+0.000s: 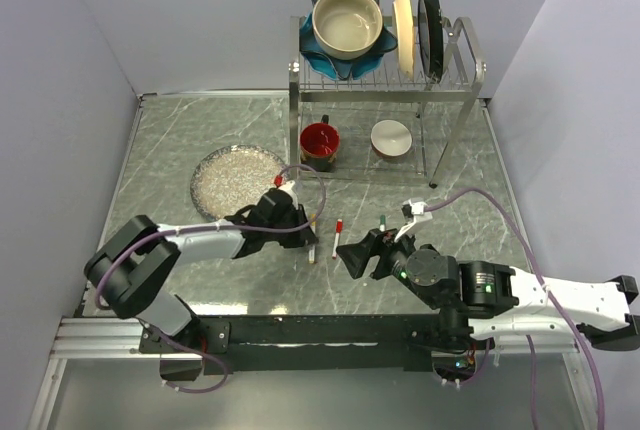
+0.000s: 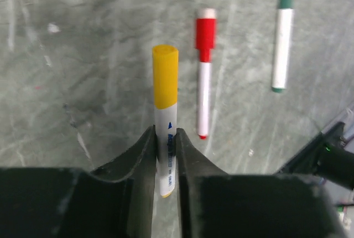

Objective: Insert the pens into the pen caps

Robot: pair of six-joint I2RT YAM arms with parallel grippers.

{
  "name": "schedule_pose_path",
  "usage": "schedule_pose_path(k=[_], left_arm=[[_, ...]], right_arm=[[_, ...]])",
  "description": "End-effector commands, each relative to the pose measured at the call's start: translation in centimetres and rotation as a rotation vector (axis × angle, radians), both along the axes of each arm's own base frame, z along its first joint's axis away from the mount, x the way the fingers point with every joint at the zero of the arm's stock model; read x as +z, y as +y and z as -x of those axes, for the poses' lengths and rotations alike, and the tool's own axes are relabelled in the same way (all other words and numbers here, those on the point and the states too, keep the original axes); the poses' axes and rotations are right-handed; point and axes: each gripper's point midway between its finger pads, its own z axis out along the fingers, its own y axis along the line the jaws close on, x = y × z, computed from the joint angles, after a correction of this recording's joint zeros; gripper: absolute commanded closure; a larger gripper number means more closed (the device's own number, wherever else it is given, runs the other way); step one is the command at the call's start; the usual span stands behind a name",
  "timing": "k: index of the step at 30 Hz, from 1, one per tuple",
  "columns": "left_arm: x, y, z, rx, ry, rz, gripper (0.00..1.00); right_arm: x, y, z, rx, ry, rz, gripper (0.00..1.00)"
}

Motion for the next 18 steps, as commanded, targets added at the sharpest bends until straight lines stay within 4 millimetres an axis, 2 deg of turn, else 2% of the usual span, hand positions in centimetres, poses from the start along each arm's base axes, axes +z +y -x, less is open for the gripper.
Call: schedule_pose_path(k=[1, 5, 6, 7, 10, 11, 12, 13, 14, 15, 17, 18], left_arm=[[-0.7, 0.4, -1.0, 0.064, 0.021, -0.070, 0.73], [-1.1, 1.2, -0.8, 0.081, 0.028, -0.105, 0.67], [-0.6, 1.2, -0.8, 0.076, 0.019, -0.097, 0.65], [-0.3, 1.2, -0.7, 0.071, 0.015, -0.091, 0.53], [2.2, 1.2, -0.7, 0.050, -0.022, -0.072, 0.47], [3.5, 1.0, -0.7, 0.036, -0.042, -0.062, 0.40], [5.9, 1.0, -0.7, 0.012, -0.107, -0.033, 0.29], [7.4, 1.0, -0.5, -0.012, -0.139, -0.012, 0.21], [8.9, 1.0, -0.3, -0.034, -0.178, 0.012, 0.01], [11.8, 1.4, 0.1, -0.058, -0.262, 0.049, 0.01], [14.3, 1.7, 1.1, -0.105, -0.333, 0.097, 0.01], [16.9, 2.3, 1.8, -0.126, -0.419, 0.137, 0.01]], right_arm=[[0.0, -1.2, -0.5, -0.044, -0.006, 0.003, 0.12], [0.5, -1.7, -0.4, -0.048, -0.002, -0.001, 0.13], [0.5, -1.8, -0.4, -0.049, -0.001, -0.003, 0.13], [0.6, -1.9, -0.4, -0.051, 0.001, -0.008, 0.13], [0.9, -2.0, -0.2, -0.041, 0.005, -0.019, 0.13], [1.0, -2.0, -0.1, -0.038, 0.005, -0.021, 0.13], [1.1, -1.9, 0.1, -0.025, 0.008, -0.023, 0.12], [1.3, -1.9, 0.1, -0.015, 0.000, -0.023, 0.12], [1.4, -1.9, 0.2, -0.007, -0.005, -0.024, 0.08], [1.6, -1.9, 0.2, -0.001, -0.009, -0.030, 0.04], [1.9, -2.0, 0.2, 0.005, -0.021, -0.035, 0.00], [2.1, -2.1, 0.3, 0.005, -0.025, -0.045, 0.00]])
